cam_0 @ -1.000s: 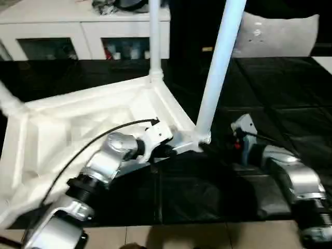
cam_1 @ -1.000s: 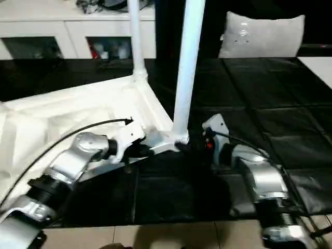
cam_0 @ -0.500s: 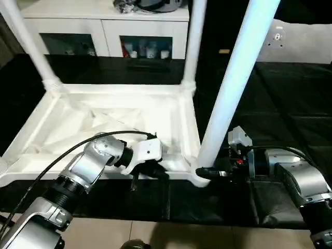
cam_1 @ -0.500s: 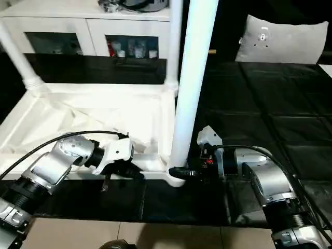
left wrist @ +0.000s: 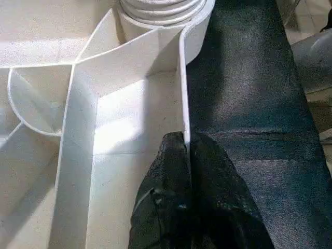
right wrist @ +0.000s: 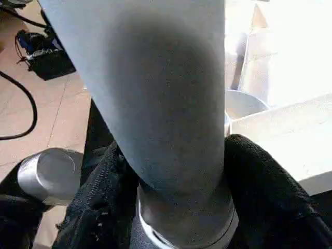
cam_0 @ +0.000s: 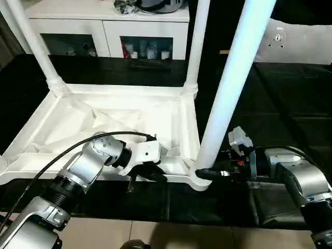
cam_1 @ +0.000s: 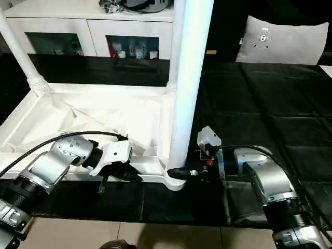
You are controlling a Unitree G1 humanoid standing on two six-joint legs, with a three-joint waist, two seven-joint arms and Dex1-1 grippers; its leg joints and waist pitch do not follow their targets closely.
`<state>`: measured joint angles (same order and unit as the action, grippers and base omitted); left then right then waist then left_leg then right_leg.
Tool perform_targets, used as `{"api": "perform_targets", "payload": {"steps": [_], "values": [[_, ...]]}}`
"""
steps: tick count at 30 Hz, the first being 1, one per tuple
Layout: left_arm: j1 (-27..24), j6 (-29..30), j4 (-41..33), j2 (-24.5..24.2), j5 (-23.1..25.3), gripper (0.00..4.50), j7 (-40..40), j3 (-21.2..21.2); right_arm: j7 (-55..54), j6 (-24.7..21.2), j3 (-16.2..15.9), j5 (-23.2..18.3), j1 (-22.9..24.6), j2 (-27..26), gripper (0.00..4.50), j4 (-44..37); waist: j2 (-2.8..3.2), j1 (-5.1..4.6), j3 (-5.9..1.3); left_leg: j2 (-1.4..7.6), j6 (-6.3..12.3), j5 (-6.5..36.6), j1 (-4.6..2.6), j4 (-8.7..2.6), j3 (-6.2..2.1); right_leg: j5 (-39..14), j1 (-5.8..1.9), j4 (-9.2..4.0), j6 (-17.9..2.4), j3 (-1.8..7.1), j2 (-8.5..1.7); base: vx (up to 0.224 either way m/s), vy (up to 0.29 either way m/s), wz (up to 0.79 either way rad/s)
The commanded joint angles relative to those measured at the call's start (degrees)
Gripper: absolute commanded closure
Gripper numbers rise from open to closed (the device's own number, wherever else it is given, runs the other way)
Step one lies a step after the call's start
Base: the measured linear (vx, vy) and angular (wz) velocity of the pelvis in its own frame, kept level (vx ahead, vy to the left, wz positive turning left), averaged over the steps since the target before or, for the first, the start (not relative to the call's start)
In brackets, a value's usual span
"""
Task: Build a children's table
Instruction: Rotate leg to tighten
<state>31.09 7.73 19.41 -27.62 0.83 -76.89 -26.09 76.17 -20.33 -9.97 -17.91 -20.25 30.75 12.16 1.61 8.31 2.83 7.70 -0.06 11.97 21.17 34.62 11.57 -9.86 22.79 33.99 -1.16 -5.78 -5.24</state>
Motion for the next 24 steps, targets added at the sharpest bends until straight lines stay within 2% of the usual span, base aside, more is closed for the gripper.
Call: {"api": "perform_targets", "payload": {"steps": [1,5,7,9,11,12,13,14,15,16,19,21,22,24], "values": [[-0.2,-0.4,-0.8,-0.1,0.4,4.50,-2.2,-2.1,2.0,-2.4,-0.9,-1.7,0.9,0.5,2.30,-0.5,-0.62,-0.23,-3.55,6.55,1.67,10.2,-0.99,-4.54,-2.92,-15.7,-2.58,-3.81,-12.2,4.08,-5.78,0.000,0.000,0.00],[-1.1,2.7,-1.7,1.0,-0.7,4.50,-0.1,-0.7,0.3,-4.3,-0.1,-2.9,2.2,-0.7,2.34,-2.1,-0.63,-0.19,-3.49,6.58,1.47,10.7,-1.04,-4.57,-2.94,-16.6,-2.52,-3.94,-12.1,4.11,-5.83,0.000,0.000,0.00],[-1.5,7.1,-2.4,2.8,-0.5,4.50,4.0,0.3,-7.6,-4.6,1.4,-1.4,1.9,-4.3,2.35,-0.8,-0.62,-0.42,-3.34,6.62,1.05,11.2,-0.91,-4.73,-3.05,-17.2,-2.51,-3.93,-12.1,4.15,-5.86,0.000,0.000,0.00],[-1.3,9.6,-2.1,4.4,-0.4,4.50,6.7,1.1,-13.0,-4.5,2.2,0.2,1.0,-6.5,2.35,1.0,-0.71,-0.87,-3.09,6.30,0.00,13.5,-1.14,-4.80,-3.18,-21.7,-2.35,-4.63,-11.2,4.09,-6.02,0.000,0.000,0.00],[-0.6,12.8,-1.4,7.2,-0.3,4.50,11.1,2.3,-21.8,-6.7,4.3,1.8,-1.1,-10.0,2.38,4.1,-0.59,-1.68,-2.83,5.98,-1.42,16.0,-1.22,-4.92,-3.59,-28.2,-2.38,-5.40,-8.9,3.76,-6.01,0.000,0.000,0.00],[0.2,14.4,-0.5,9.1,0.1,4.50,14.3,3.0,-26.3,-8.1,5.8,2.1,-2.4,-12.0,2.38,5.8,-0.65,-2.20,-2.81,5.98,-1.75,16.6,-1.27,-4.99,-3.63,-29.1,-2.37,-5.45,-8.5,3.76,-5.94,0.000,0.000,0.00],[0.2,14.4,-0.5,9.1,0.1,4.50,14.3,3.0,-26.3,-8.1,5.8,2.1,-2.4,-12.0,2.39,5.8,-0.59,-2.91,-2.65,5.88,-2.20,18.3,-1.36,-4.97,-3.84,-31.3,-2.16,-5.81,-7.8,3.52,-5.84,0.000,0.000,0.00],[1.6,17.6,1.3,12.7,0.8,4.50,20.0,4.3,-31.8,-9.7,7.6,2.3,-3.8,-14.6,2.39,7.5,-0.68,-3.62,-2.69,5.84,-2.61,19.4,-1.54,-4.93,-3.90,-32.2,-2.10,-5.89,-7.2,3.51,-5.77,0.000,0.000,0.00],[2.3,18.9,2.2,14.4,1.0,4.50,22.7,5.1,-34.1,-9.9,7.9,2.8,-4.3,-15.6,2.39,8.0,-0.46,-3.84,-2.51,5.72,-2.57,20.2,-1.64,-4.89,-3.96,-33.1,-1.93,-6.19,-7.0,3.34,-5.73,0.000,0.000,0.00],[3.0,20.1,2.9,16.0,1.2,4.50,25.6,5.9,-36.5,-10.1,8.4,3.4,-4.7,-16.5,2.39,8.5,-0.53,-4.16,-2.60,5.65,-2.74,21.3,-1.86,-4.76,-4.06,-34.1,-1.94,-6.53,-6.2,3.14,-5.82,0.000,0.000,0.00],[4.8,21.3,5.5,20.0,2.7,4.50,32.9,7.5,-42.7,-10.1,9.5,5.1,-5.9,-18.9,2.39,10.4,-0.69,-5.07,-2.71,5.52,-1.73,20.9,-1.66,-4.95,-4.07,-32.7,-2.30,-6.89,-5.7,2.97,-5.74,0.000,0.000,0.00],[5.3,21.3,6.4,22.1,3.3,4.50,35.8,8.3,-45.0,-9.4,9.9,6.0,-6.4,-19.9,2.39,11.6,-0.36,-5.22,-2.93,5.55,-1.29,19.2,-1.53,-4.98,-3.98,-29.8,-2.38,-6.77,-6.4,3.12,-5.71,0.000,0.000,0.00],[5.3,20.7,6.3,22.7,3.3,4.50,36.4,8.5,-44.1,-8.7,9.6,6.0,-6.3,-19.8,2.06,11.6,-0.47,-5.21,-2.93,5.53,-0.82,18.7,-1.46,-4.96,-3.83,-28.3,-2.41,-6.71,-7.0,3.19,-5.68,0.000,0.000,0.00],[5.1,19.3,5.8,22.1,3.9,4.50,35.5,7.4,-43.4,-8.0,10.4,5.0,-5.9,-20.1,1.74,10.6,-0.42,-5.04,-3.09,5.65,-0.13,17.5,-1.32,-5.01,-3.70,-25.3,-2.56,-6.41,-7.9,3.40,-5.63,0.000,0.000,0.00]]}}
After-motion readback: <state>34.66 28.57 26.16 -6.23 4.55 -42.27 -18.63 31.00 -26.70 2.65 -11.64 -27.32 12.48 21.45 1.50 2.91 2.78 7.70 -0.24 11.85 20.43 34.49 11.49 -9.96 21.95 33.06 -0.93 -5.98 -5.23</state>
